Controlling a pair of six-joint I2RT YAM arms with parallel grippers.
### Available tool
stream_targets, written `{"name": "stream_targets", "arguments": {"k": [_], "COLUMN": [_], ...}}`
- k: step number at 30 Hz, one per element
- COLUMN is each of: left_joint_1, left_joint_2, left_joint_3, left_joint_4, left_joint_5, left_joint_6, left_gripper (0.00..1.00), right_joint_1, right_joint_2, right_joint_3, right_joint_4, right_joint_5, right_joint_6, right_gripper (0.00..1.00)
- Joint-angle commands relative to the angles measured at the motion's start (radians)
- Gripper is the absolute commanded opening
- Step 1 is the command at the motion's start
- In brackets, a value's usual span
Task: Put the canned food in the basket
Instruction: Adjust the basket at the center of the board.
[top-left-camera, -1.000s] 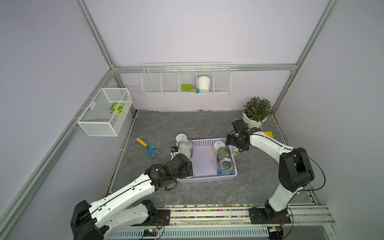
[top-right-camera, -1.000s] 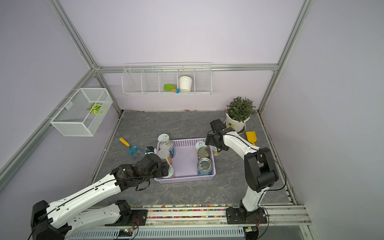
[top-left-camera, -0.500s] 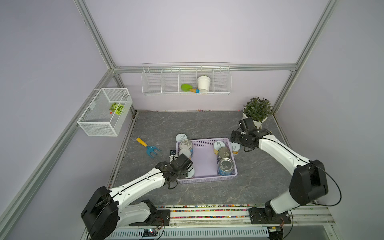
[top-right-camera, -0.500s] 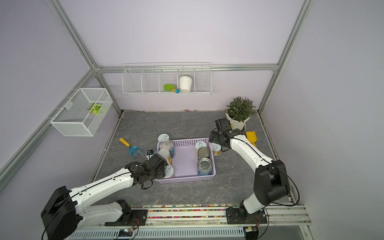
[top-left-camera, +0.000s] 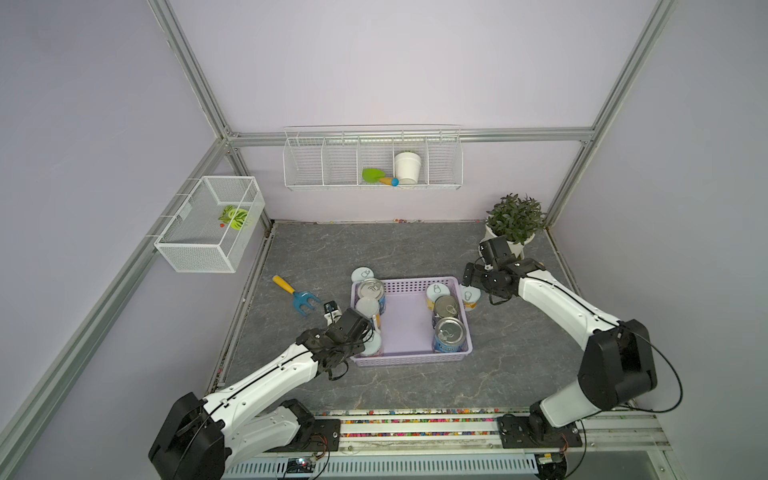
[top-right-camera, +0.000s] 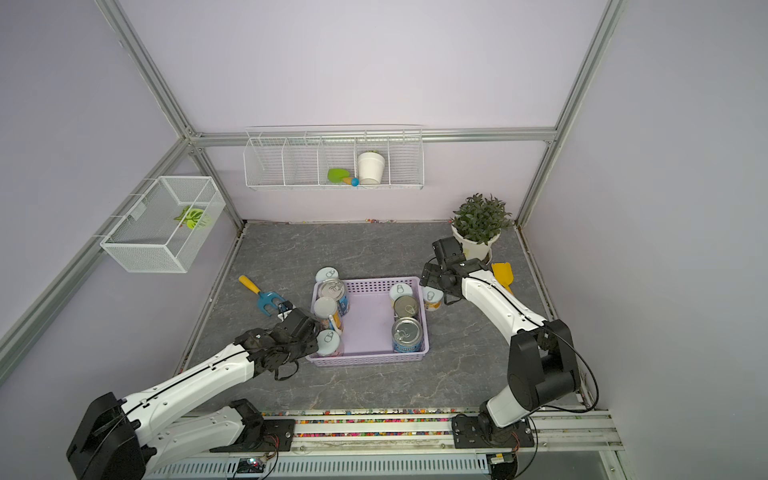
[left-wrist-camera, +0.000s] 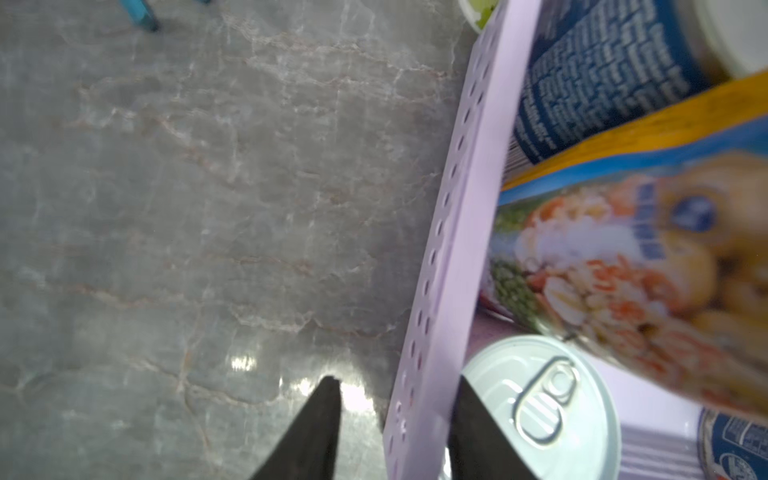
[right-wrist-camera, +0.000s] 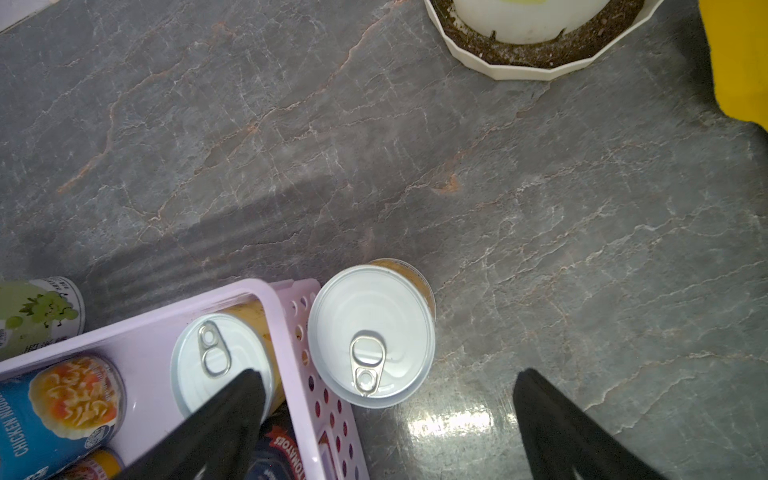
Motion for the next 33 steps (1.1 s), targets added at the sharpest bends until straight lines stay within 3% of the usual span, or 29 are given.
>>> {"name": "stream_targets", "arguments": {"k": [1,19,20,23,26,33], "left_joint_1": [0.044,0.08,0.08,0.08,0.08,0.08], "left_joint_2": [0.017,-0.095,-0.096,-0.108,-0.13,-0.165], "left_joint_3": [-0.024,-0.003,-0.003,-0.007,-0.017,-0.03], "left_joint_4": [-0.093,-0.179,-0.179,-0.173,-0.159,-0.148], "left_joint_5": [-0.056,-0.145,-0.144,-0.138,-0.124,-0.115], "left_joint_6": [-0.011,-0.029,-0.028,-0.023,-0.011,-0.004], "left_gripper": [0.41,0.46,0.51,0.83,1.0,1.0], "right_joint_1": [-0.008,-0.01,-0.01,-0.008,-0.008,-0.003], "right_joint_2": [-0.022,0.117,0.122,0.136,0.153,0.196], "right_joint_3": [-0.023,0.013,0.014,0.018,0.024,0.055], "right_joint_4": [-0.005,-0.008,-0.011,-0.01,-0.011,-0.031], "right_joint_5": [0.019,-0.111,-0.117,-0.122,-0.129,-0.1], "right_joint_6": [0.01,-0.003,-0.005,-0.008,-0.012,-0.029], "right_gripper": [0.98,0.98,0.98,0.98,0.98,0.98]}}
